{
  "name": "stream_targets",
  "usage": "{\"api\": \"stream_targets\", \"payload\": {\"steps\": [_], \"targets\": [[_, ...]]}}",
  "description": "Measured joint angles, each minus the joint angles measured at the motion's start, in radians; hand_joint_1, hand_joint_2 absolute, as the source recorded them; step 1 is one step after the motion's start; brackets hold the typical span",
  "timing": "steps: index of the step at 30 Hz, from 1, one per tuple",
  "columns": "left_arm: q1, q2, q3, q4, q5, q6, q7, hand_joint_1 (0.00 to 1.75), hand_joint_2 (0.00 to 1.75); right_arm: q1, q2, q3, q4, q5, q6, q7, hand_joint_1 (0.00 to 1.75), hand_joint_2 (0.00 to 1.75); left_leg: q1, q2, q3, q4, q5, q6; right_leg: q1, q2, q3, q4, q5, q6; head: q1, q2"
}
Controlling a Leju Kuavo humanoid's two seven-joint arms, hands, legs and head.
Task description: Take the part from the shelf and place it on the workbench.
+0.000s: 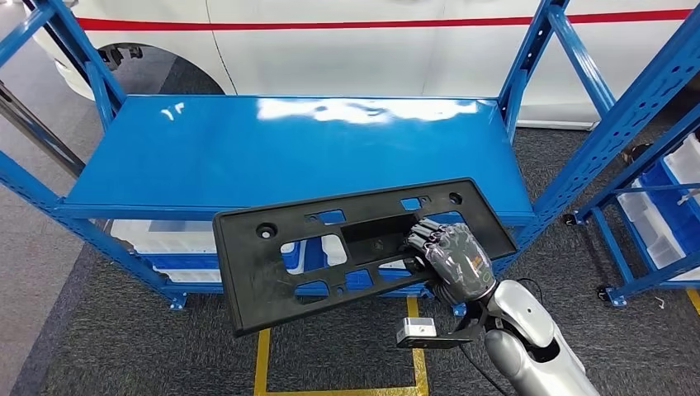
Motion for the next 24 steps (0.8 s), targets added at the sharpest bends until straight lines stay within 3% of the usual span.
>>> {"api": "stream_targets", "payload": {"steps": [2,4,5,6,7,9,10,11,12,14,16,17,19,20,21,22,24], "targets": [[0.001,-0.001,0.002,-0.004,0.000,-0.002,-0.001,0.00,1.75,0.001,-0.006,0.000,-0.007,-0.001,0.000,0.000,1.75,1.75,-0.004,-0.004,0.053,-0.091,-0.025,0.009,0.003,0.000,-0.008,0.003,0.017,0.012,0.001,0.000],[0.002,-0.003,0.003,-0.005,0.000,-0.003,-0.001,0.00,1.75,0.002,-0.011,0.001,-0.011,-0.001,0.000,-0.001,1.75,1.75,-0.006,-0.002,0.046,-0.104,-0.016,0.024,0.002,0.000,-0.011,-0.002,0.034,0.025,0.001,0.000],[0.002,-0.003,0.004,-0.005,0.000,-0.003,-0.001,0.00,1.75,0.003,-0.013,0.001,-0.012,-0.001,0.000,-0.001,1.75,1.75,-0.005,0.000,0.038,-0.105,-0.005,0.033,0.000,0.002,-0.017,0.002,0.024,0.030,0.001,0.000],[0.002,-0.004,0.004,-0.006,0.000,-0.003,-0.001,0.00,1.75,0.004,-0.016,0.001,-0.013,-0.002,0.000,-0.001,1.75,1.75,-0.004,0.002,0.027,-0.108,0.007,0.044,-0.002,0.003,-0.026,0.020,-0.005,0.034,0.002,0.000],[0.002,-0.005,0.004,-0.006,0.000,-0.003,-0.001,0.00,1.75,0.005,-0.018,0.002,-0.014,-0.002,0.000,-0.001,1.75,1.75,-0.004,0.005,0.014,-0.109,0.021,0.052,-0.004,0.004,-0.039,0.056,-0.052,0.038,0.002,0.000],[0.002,-0.005,0.007,-0.009,0.000,-0.007,-0.001,0.00,1.75,0.006,-0.021,0.002,-0.014,-0.002,0.000,-0.001,1.75,1.75,-0.008,0.006,-0.019,-0.107,0.048,0.061,-0.005,0.006,-0.066,0.174,-0.155,0.041,0.003,0.000],[0.002,-0.005,0.008,-0.010,0.000,-0.010,-0.001,0.00,1.75,0.006,-0.022,0.003,-0.014,-0.002,0.000,-0.001,1.75,1.75,-0.011,0.007,-0.037,-0.106,0.061,0.062,-0.005,0.006,-0.071,0.231,-0.179,0.041,0.003,0.000],[0.003,-0.005,0.010,-0.011,0.000,-0.013,-0.001,0.00,1.75,0.007,-0.022,0.003,-0.014,-0.002,0.000,0.000,1.75,1.75,-0.014,0.007,-0.055,-0.104,0.073,0.063,-0.004,0.006,-0.066,0.267,-0.178,0.040,0.003,0.000],[0.003,-0.005,0.012,-0.011,0.000,-0.016,-0.001,0.00,1.75,0.007,-0.022,0.004,-0.014,-0.002,0.000,0.000,1.75,1.75,-0.017,0.007,-0.073,-0.102,0.085,0.063,-0.001,0.007,-0.045,0.273,-0.155,0.036,0.003,0.000],[0.004,-0.007,0.016,-0.014,0.001,-0.023,-0.001,0.00,1.75,0.005,-0.023,0.006,-0.014,-0.002,-0.001,0.000,1.75,1.75,-0.022,0.006,-0.101,-0.099,0.107,0.063,0.010,0.007,0.045,0.187,-0.107,0.017,0.002,0.000],[0.005,-0.013,0.022,-0.020,0.002,-0.030,-0.001,0.00,1.75,-0.001,-0.023,0.008,-0.015,-0.002,-0.002,0.000,1.75,1.75,-0.027,0.006,-0.117,-0.099,0.128,0.057,0.022,0.006,0.158,0.036,-0.119,-0.005,0.002,0.000],[0.006,-0.015,0.026,-0.024,0.003,-0.034,-0.001,0.00,1.75,-0.004,-0.023,0.008,-0.016,-0.003,-0.002,0.000,1.75,1.75,-0.026,0.007,-0.119,-0.101,0.138,0.053,0.028,0.006,0.191,-0.017,-0.132,-0.012,0.002,0.000],[0.011,-0.017,0.034,-0.032,0.003,-0.044,0.000,0.00,1.75,-0.014,-0.023,0.010,-0.017,-0.005,0.002,0.000,1.75,1.75,-0.025,0.008,-0.122,-0.111,0.162,0.042,0.030,0.005,0.200,-0.057,-0.128,-0.018,0.004,0.000],[0.013,-0.017,0.038,-0.037,0.003,-0.049,0.001,0.00,1.75,-0.019,-0.021,0.012,-0.016,-0.005,0.005,0.000,1.75,1.75,-0.025,0.006,-0.126,-0.112,0.161,0.037,0.028,0.003,0.192,-0.064,-0.114,-0.022,0.005,0.000],[0.015,-0.017,0.043,-0.042,0.003,-0.054,0.001,0.00,1.75,-0.025,-0.020,0.014,-0.015,-0.005,0.009,0.001,1.75,1.75,-0.026,0.005,-0.134,-0.101,0.141,0.032,0.023,0.001,0.181,-0.071,-0.098,-0.026,0.005,0.000],[0.017,-0.017,0.047,-0.046,0.003,-0.059,0.002,0.00,1.75,-0.030,-0.018,0.017,-0.013,-0.005,0.012,0.002,1.75,1.75,-0.026,0.003,-0.144,-0.076,0.102,0.025,0.018,-0.002,0.167,-0.076,-0.082,-0.030,0.005,0.000],[0.020,-0.017,0.055,-0.055,0.004,-0.069,0.002,0.00,1.75,-0.040,-0.014,0.020,-0.011,-0.008,0.020,0.009,1.75,1.75,-0.015,0.002,-0.167,0.030,-0.009,0.012,0.013,-0.003,0.135,-0.076,-0.054,-0.034,0.004,0.000]]}}
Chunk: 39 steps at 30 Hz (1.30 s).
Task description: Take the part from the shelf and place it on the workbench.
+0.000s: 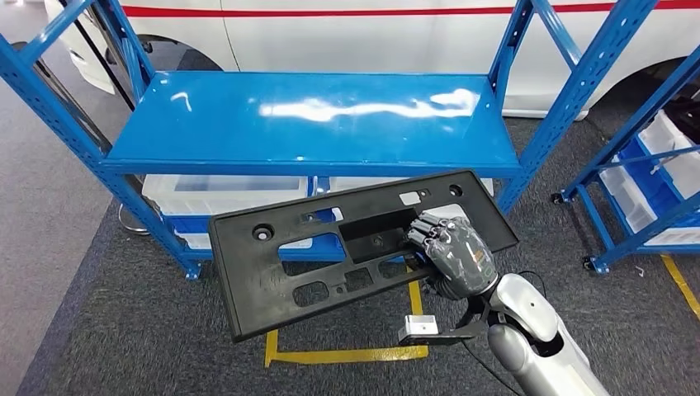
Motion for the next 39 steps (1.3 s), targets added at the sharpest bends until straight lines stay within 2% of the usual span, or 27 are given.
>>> {"api": "stream_targets", "payload": {"steps": [1,2,4,5,6,8,9,11,12,14,16,17,18,19,20,21,23,25,27,28,31,32,33,34,36,37,39], "targets": [[0.002,0.000,0.004,-0.005,0.000,-0.006,0.000,0.00,1.75,-0.005,0.002,0.001,0.002,-0.004,0.005,0.006,1.75,1.75,0.005,0.000,-0.008,0.065,-0.034,-0.007,-0.001,-0.001,-0.018,0.003,0.013,0.002,0.000,0.000],[0.003,0.000,0.009,-0.011,0.000,-0.014,0.000,0.00,1.75,-0.012,0.004,0.003,0.005,-0.011,0.011,0.012,1.75,1.75,0.011,0.000,-0.011,0.121,-0.043,-0.014,-0.003,-0.002,-0.038,0.007,0.026,0.004,0.000,0.000],[0.004,0.000,0.020,-0.024,0.000,-0.032,0.000,0.00,1.75,-0.027,0.008,0.007,0.013,-0.026,0.025,0.027,1.75,1.75,0.021,0.001,0.019,0.155,0.010,-0.027,-0.008,-0.004,-0.081,0.022,0.048,0.013,0.000,0.000],[0.004,0.000,0.025,-0.031,0.000,-0.040,0.000,0.00,1.75,-0.035,0.009,0.008,0.017,-0.034,0.032,0.034,1.75,1.75,0.026,0.001,0.057,0.122,0.039,-0.034,-0.012,-0.005,-0.102,0.034,0.056,0.019,0.000,0.000],[0.004,-0.001,0.028,-0.037,0.000,-0.048,-0.001,0.00,1.75,-0.045,0.011,0.009,0.021,-0.042,0.038,0.039,1.75,1.75,0.030,0.001,0.112,0.058,0.044,-0.040,-0.014,-0.005,-0.121,0.048,0.062,0.026,-0.001,0.000],[0.006,-0.003,0.032,-0.050,0.000,-0.061,-0.001,0.00,1.75,-0.064,0.013,0.009,0.030,-0.052,0.047,0.046,1.75,1.75,0.031,-0.002,0.211,-0.082,0.001,-0.036,-0.014,-0.004,-0.146,0.072,0.074,0.039,0.000,0.000],[0.008,-0.004,0.035,-0.055,0.000,-0.066,-0.002,0.00,1.75,-0.071,0.013,0.009,0.034,-0.055,0.049,0.048,1.75,1.75,0.029,-0.004,0.235,-0.124,-0.021,-0.028,-0.013,-0.004,-0.152,0.077,0.082,0.046,0.000,0.000],[0.012,-0.005,0.041,-0.064,0.000,-0.075,-0.002,0.00,1.75,-0.079,0.014,0.009,0.044,-0.059,0.054,0.049,1.75,1.75,0.026,-0.002,0.228,-0.136,-0.018,-0.006,-0.016,-0.003,-0.157,0.075,0.097,0.059,0.001,0.000],[0.013,-0.006,0.045,-0.069,0.000,-0.077,-0.002,0.00,1.75,-0.081,0.015,0.009,0.049,-0.061,0.056,0.049,1.75,1.75,0.026,0.000,0.219,-0.136,-0.007,0.004,-0.018,-0.002,-0.162,0.080,0.086,0.065,0.001,0.000],[0.016,-0.008,0.049,-0.078,0.002,-0.079,-0.002,0.00,1.75,-0.082,0.017,0.010,0.059,-0.062,0.059,0.049,1.75,1.75,0.026,0.004,0.193,-0.138,0.020,0.023,-0.021,0.002,-0.181,0.140,0.005,0.072,0.002,0.000],[0.018,-0.008,0.051,-0.083,0.002,-0.080,-0.002,0.00,1.75,-0.083,0.018,0.010,0.066,-0.063,0.060,0.049,1.75,1.75,0.022,0.005,0.161,-0.136,0.046,0.032,-0.020,0.004,-0.205,0.259,-0.094,0.075,0.002,0.000],[0.020,-0.008,0.053,-0.084,0.003,-0.080,-0.002,0.00,1.75,-0.083,0.018,0.010,0.070,-0.063,0.060,0.049,1.75,1.75,0.020,0.005,0.144,-0.134,0.058,0.034,-0.019,0.005,-0.210,0.315,-0.115,0.075,0.002,0.000],[0.021,-0.008,0.054,-0.085,0.003,-0.080,-0.002,0.00,1.75,-0.083,0.018,0.010,0.073,-0.063,0.060,0.049,1.75,1.75,0.016,0.005,0.127,-0.132,0.069,0.035,-0.018,0.006,-0.204,0.348,-0.110,0.072,0.002,0.000],[0.022,-0.009,0.055,-0.086,0.003,-0.080,-0.002,0.00,1.75,-0.083,0.018,0.010,0.075,-0.063,0.060,0.049,1.75,1.75,0.013,0.004,0.111,-0.130,0.080,0.036,-0.017,0.007,-0.184,0.351,-0.088,0.068,0.002,0.000],[0.023,-0.009,0.056,-0.087,0.003,-0.080,-0.002,0.00,1.75,-0.083,0.019,0.010,0.076,-0.063,0.060,0.049,1.75,1.75,0.009,0.004,0.097,-0.129,0.090,0.035,-0.014,0.008,-0.147,0.318,-0.059,0.060,0.002,0.000],[0.023,-0.011,0.056,-0.088,0.004,-0.081,-0.002,0.00,1.75,-0.085,0.020,0.010,0.077,-0.063,0.060,0.049,1.75,1.75,0.007,0.003,0.087,-0.128,0.099,0.035,-0.009,0.009,-0.095,0.257,-0.042,0.049,0.002,0.000],[0.024,-0.012,0.057,-0.091,0.008,-0.086,-0.002,0.00,1.75,-0.092,0.022,0.010,0.077,-0.063,0.061,0.049,1.75,1.75,0.003,0.003,0.073,-0.127,0.118,0.029,0.002,0.010,0.006,0.110,-0.052,0.030,0.001,0.000],[0.027,-0.013,0.059,-0.095,0.014,-0.096,-0.002,0.00,1.75,-0.102,0.024,0.010,0.078,-0.063,0.063,0.049,1.75,1.75,0.005,0.004,0.068,-0.133,0.138,0.017,0.010,0.010,0.045,0.037,-0.069,0.021,0.002,0.000],[0.032,-0.012,0.062,-0.101,0.020,-0.106,-0.001,0.00,1.75,-0.109,0.028,0.012,0.082,-0.064,0.065,0.049,1.75,1.75,0.007,0.003,0.062,-0.136,0.144,0.005,0.007,0.008,0.035,0.022,-0.047,0.014,0.002,0.000],[0.034,-0.012,0.063,-0.104,0.024,-0.110,0.000,0.00,1.75,-0.113,0.030,0.013,0.084,-0.064,0.068,0.049,1.75,1.75,0.007,0.002,0.055,-0.124,0.123,0.000,0.004,0.005,0.025,0.015,-0.033,0.007,0.001,0.000],[0.041,-0.011,0.066,-0.115,0.034,-0.116,0.001,0.00,1.75,-0.120,0.039,0.016,0.091,-0.066,0.077,0.052,1.75,1.75,0.012,0.001,0.018,0.018,-0.024,-0.015,0.000,0.001,-0.019,0.012,0.008,-0.004,0.000,0.000],[0.042,-0.011,0.068,-0.118,0.037,-0.117,0.002,0.00,1.75,-0.121,0.041,0.016,0.094,-0.068,0.080,0.053,1.75,1.75,0.015,0.002,0.008,0.081,-0.054,-0.021,0.000,0.000,-0.037,0.016,0.020,-0.002,-0.001,0.000],[0.043,-0.011,0.069,-0.121,0.040,-0.119,0.002,0.00,1.75,-0.121,0.043,0.018,0.096,-0.069,0.084,0.054,1.75,1.75,0.017,0.002,0.007,0.128,-0.058,-0.025,-0.001,-0.001,-0.056,0.022,0.032,0.000,-0.001,0.000],[0.045,-0.011,0.070,-0.124,0.045,-0.122,0.002,0.00,1.75,-0.122,0.044,0.019,0.099,-0.070,0.086,0.055,1.75,1.75,0.019,0.002,0.017,0.148,-0.038,-0.029,-0.002,-0.002,-0.077,0.029,0.042,0.003,-0.001,0.000],[0.046,-0.011,0.070,-0.132,0.054,-0.129,0.003,0.00,1.75,-0.127,0.046,0.020,0.102,-0.072,0.092,0.055,1.75,1.75,0.025,0.002,0.083,0.092,0.020,-0.035,-0.006,-0.003,-0.118,0.051,0.059,0.012,-0.001,0.000],[0.047,-0.011,0.070,-0.135,0.058,-0.131,0.004,0.00,1.75,-0.130,0.046,0.020,0.103,-0.073,0.094,0.056,1.75,1.75,0.026,0.001,0.133,0.026,0.024,-0.038,-0.006,-0.003,-0.136,0.063,0.065,0.018,-0.001,0.000],[0.051,-0.012,0.070,-0.143,0.067,-0.135,0.005,0.00,1.75,-0.137,0.046,0.020,0.104,-0.075,0.097,0.057,1.75,1.75,0.024,-0.002,0.207,-0.091,-0.005,-0.029,-0.004,-0.002,-0.160,0.083,0.079,0.030,0.000,0.000]]}}
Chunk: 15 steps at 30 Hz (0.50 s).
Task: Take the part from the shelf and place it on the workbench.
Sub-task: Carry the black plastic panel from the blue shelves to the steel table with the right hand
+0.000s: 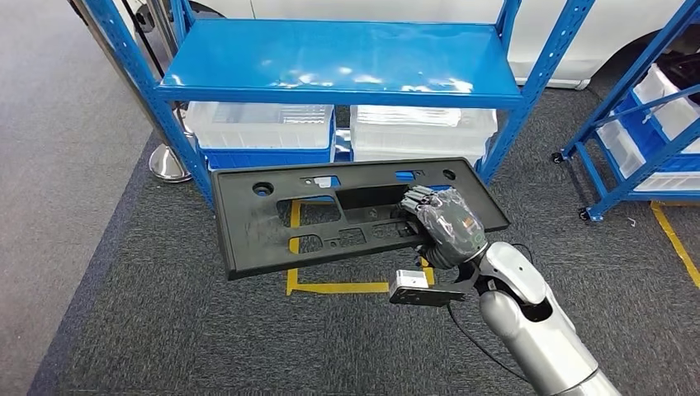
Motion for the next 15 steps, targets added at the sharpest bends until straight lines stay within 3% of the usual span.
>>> {"api": "stream_targets", "payload": {"steps": [1,3,4,5,6,8,9,10,11,13,15], "targets": [[0.002,0.000,0.000,-0.003,0.003,-0.002,0.000,0.00,1.75,-0.003,0.000,0.000,0.001,-0.001,0.001,0.001,1.75,1.75,-0.003,-0.002,0.012,-0.029,-0.014,0.009,0.001,0.000,-0.006,0.002,0.010,0.006,0.000,0.000],[0.005,-0.001,0.000,-0.007,0.006,-0.005,0.000,0.00,1.75,-0.007,0.000,0.001,0.005,-0.004,0.002,0.001,1.75,1.75,-0.005,0.000,-0.001,-0.039,0.000,0.030,-0.002,0.001,-0.012,-0.002,0.025,0.017,0.001,0.000],[0.006,-0.002,0.000,-0.009,0.006,-0.006,0.001,0.00,1.75,-0.008,0.000,0.001,0.007,-0.005,0.002,0.001,1.75,1.75,-0.005,0.002,-0.010,-0.040,0.012,0.040,-0.004,0.003,-0.018,0.004,0.011,0.023,0.002,0.000],[0.007,-0.002,0.000,-0.010,0.007,-0.007,0.001,0.00,1.75,-0.008,0.000,0.001,0.009,-0.006,0.002,0.001,1.75,1.75,-0.003,0.005,-0.022,-0.042,0.025,0.049,-0.006,0.004,-0.028,0.027,-0.025,0.028,0.002,0.000],[0.007,-0.003,0.000,-0.012,0.007,-0.007,0.002,0.00,1.75,-0.008,0.000,0.002,0.011,-0.006,0.002,0.001,1.75,1.75,-0.003,0.007,-0.036,-0.042,0.039,0.056,-0.008,0.006,-0.040,0.071,-0.078,0.032,0.002,0.000],[0.007,-0.003,0.000,-0.015,0.007,-0.008,0.002,0.00,1.75,-0.009,0.001,0.002,0.013,-0.006,0.002,0.001,1.75,1.75,-0.005,0.008,-0.071,-0.041,0.067,0.063,-0.008,0.007,-0.062,0.195,-0.175,0.037,0.003,0.000],[0.008,-0.004,0.000,-0.015,0.009,-0.008,0.002,0.00,1.75,-0.009,0.001,0.002,0.015,-0.006,0.002,0.001,1.75,1.75,-0.006,0.009,-0.089,-0.040,0.080,0.063,-0.008,0.007,-0.063,0.247,-0.192,0.037,0.003,0.000],[0.009,-0.004,0.001,-0.015,0.011,-0.010,0.003,0.00,1.75,-0.009,0.001,0.002,0.017,-0.007,0.003,0.002,1.75,1.75,-0.008,0.009,-0.107,-0.039,0.093,0.063,-0.007,0.008,-0.052,0.273,-0.183,0.036,0.003,0.000],[0.011,-0.004,0.001,-0.016,0.014,-0.012,0.003,0.00,1.75,-0.010,0.001,0.002,0.019,-0.009,0.005,0.002,1.75,1.75,-0.009,0.008,-0.123,-0.038,0.105,0.062,-0.006,0.009,-0.026,0.268,-0.159,0.032,0.002,0.000],[0.013,-0.005,0.000,-0.020,0.022,-0.016,0.004,0.00,1.75,-0.016,0.001,0.002,0.020,-0.012,0.010,0.003,1.75,1.75,-0.011,0.008,-0.149,-0.037,0.127,0.058,-0.002,0.011,0.076,0.163,-0.121,0.018,0.002,0.000],[0.016,-0.007,0.000,-0.025,0.030,-0.021,0.005,0.00,1.75,-0.030,0.003,0.002,0.020,-0.014,0.014,0.003,1.75,1.75,-0.013,0.008,-0.164,-0.039,0.149,0.049,0.006,0.013,0.183,0.012,-0.143,0.005,0.002,0.000]]}}
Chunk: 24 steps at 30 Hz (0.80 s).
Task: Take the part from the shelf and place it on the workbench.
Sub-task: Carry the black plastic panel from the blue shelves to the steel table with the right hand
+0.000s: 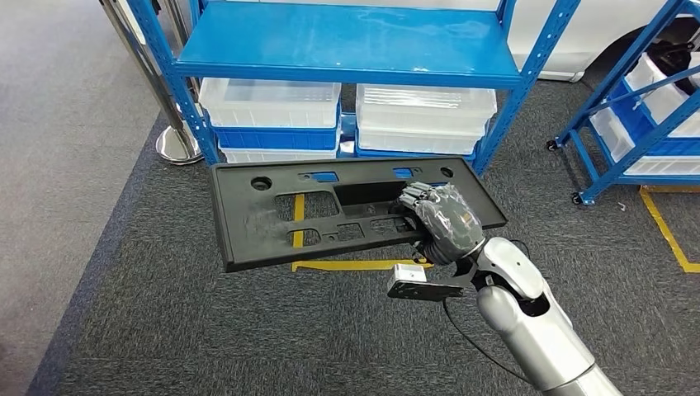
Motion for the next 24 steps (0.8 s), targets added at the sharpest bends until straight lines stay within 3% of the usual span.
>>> {"api": "stream_targets", "payload": {"steps": [1,2,4,6,8,9,10,11,13,15,16,18,20,21,24], "targets": [[0.002,-0.001,0.000,-0.002,0.005,-0.002,0.001,0.00,1.75,-0.006,0.001,0.000,0.000,-0.002,0.002,0.000,1.75,1.75,0.001,0.001,-0.003,-0.004,0.010,-0.005,0.005,0.001,0.028,-0.049,-0.016,-0.005,0.000,0.000],[0.003,-0.001,0.000,-0.004,0.015,-0.003,0.002,0.00,1.75,-0.011,0.001,0.000,0.000,-0.005,0.004,0.000,1.75,1.75,0.001,0.002,-0.004,-0.009,0.020,-0.011,0.008,0.001,0.036,-0.074,-0.020,-0.008,0.000,0.000],[0.008,0.000,-0.001,-0.010,0.048,0.000,0.007,0.00,1.75,-0.014,0.002,0.001,0.001,-0.011,0.007,0.002,1.75,1.75,0.003,0.001,-0.010,-0.012,0.022,-0.023,0.004,-0.002,0.026,-0.086,-0.001,-0.019,0.001,0.000],[0.017,0.000,-0.008,-0.018,0.081,0.005,0.015,0.00,1.75,-0.016,0.004,0.003,0.003,-0.015,0.008,0.004,1.75,1.75,0.004,-0.001,-0.030,0.041,-0.039,-0.033,-0.002,-0.006,0.011,-0.094,0.021,-0.032,0.001,0.000],[0.027,0.000,-0.020,-0.026,0.103,0.006,0.023,0.00,1.75,-0.017,0.004,0.004,0.004,-0.018,0.011,0.007,1.75,1.75,0.006,-0.001,-0.066,0.168,-0.131,-0.041,-0.001,-0.008,-0.008,-0.092,0.037,-0.037,0.000,0.000],[0.032,0.001,-0.025,-0.030,0.111,0.006,0.027,0.00,1.75,-0.016,0.005,0.004,0.006,-0.020,0.013,0.009,1.75,1.75,0.006,-0.001,-0.081,0.230,-0.156,-0.044,-0.001,-0.008,-0.019,-0.088,0.044,-0.036,0.000,0.000],[0.035,0.001,-0.030,-0.033,0.117,0.006,0.029,0.00,1.75,-0.016,0.005,0.004,0.007,-0.023,0.015,0.010,1.75,1.75,0.007,-0.001,-0.085,0.269,-0.160,-0.047,-0.001,-0.006,-0.030,-0.084,0.049,-0.034,0.000,0.000],[0.038,0.001,-0.034,-0.036,0.121,0.006,0.030,0.00,1.75,-0.016,0.005,0.005,0.008,-0.025,0.017,0.010,1.75,1.75,0.008,-0.002,-0.069,0.267,-0.146,-0.048,-0.002,-0.003,-0.040,-0.078,0.053,-0.032,0.000,0.000],[0.044,0.001,-0.044,-0.044,0.129,0.006,0.033,0.00,1.75,-0.016,0.005,0.005,0.009,-0.031,0.021,0.012,1.75,1.75,0.009,-0.016,0.014,0.156,-0.102,-0.044,-0.003,0.006,-0.057,-0.063,0.057,-0.027,0.000,0.000],[0.052,0.000,-0.051,-0.052,0.139,0.005,0.038,0.00,1.75,-0.019,0.005,0.005,0.009,-0.036,0.026,0.014,1.75,1.75,0.011,-0.049,0.094,0.034,-0.090,-0.037,-0.003,0.014,-0.075,-0.047,0.058,-0.020,0.000,0.000],[0.055,0.000,-0.054,-0.054,0.143,0.004,0.041,0.00,1.75,-0.020,0.005,0.005,0.009,-0.038,0.027,0.015,1.75,1.75,0.011,-0.059,0.110,0.005,-0.093,-0.033,-0.004,0.020,-0.083,-0.042,0.060,-0.015,0.000,0.000],[0.058,0.000,-0.059,-0.060,0.149,0.001,0.044,0.00,1.75,-0.021,0.005,0.005,0.010,-0.041,0.029,0.016,1.75,1.75,0.010,-0.049,0.112,-0.006,-0.094,-0.027,-0.005,0.035,-0.091,-0.039,0.068,-0.002,0.000,0.000],[0.059,-0.001,-0.064,-0.066,0.153,0.000,0.045,0.00,1.75,-0.023,0.005,0.004,0.011,-0.043,0.030,0.016,1.75,1.75,0.014,-0.028,0.113,-0.016,-0.087,-0.014,-0.004,0.033,-0.102,-0.022,0.056,0.009,0.002,0.000],[0.060,-0.001,-0.067,-0.068,0.153,-0.001,0.045,0.00,1.75,-0.024,0.005,0.004,0.011,-0.044,0.030,0.016,1.75,1.75,0.017,-0.017,0.112,-0.020,-0.084,-0.007,-0.004,0.026,-0.118,0.011,0.034,0.013,0.003,0.000],[0.061,-0.002,-0.072,-0.071,0.155,-0.003,0.045,0.00,1.75,-0.025,0.006,0.004,0.015,-0.046,0.032,0.016,1.75,1.75,0.017,0.012,0.106,-0.020,-0.080,0.001,-0.010,0.010,-0.205,0.199,-0.056,0.025,0.005,0.000]]}}
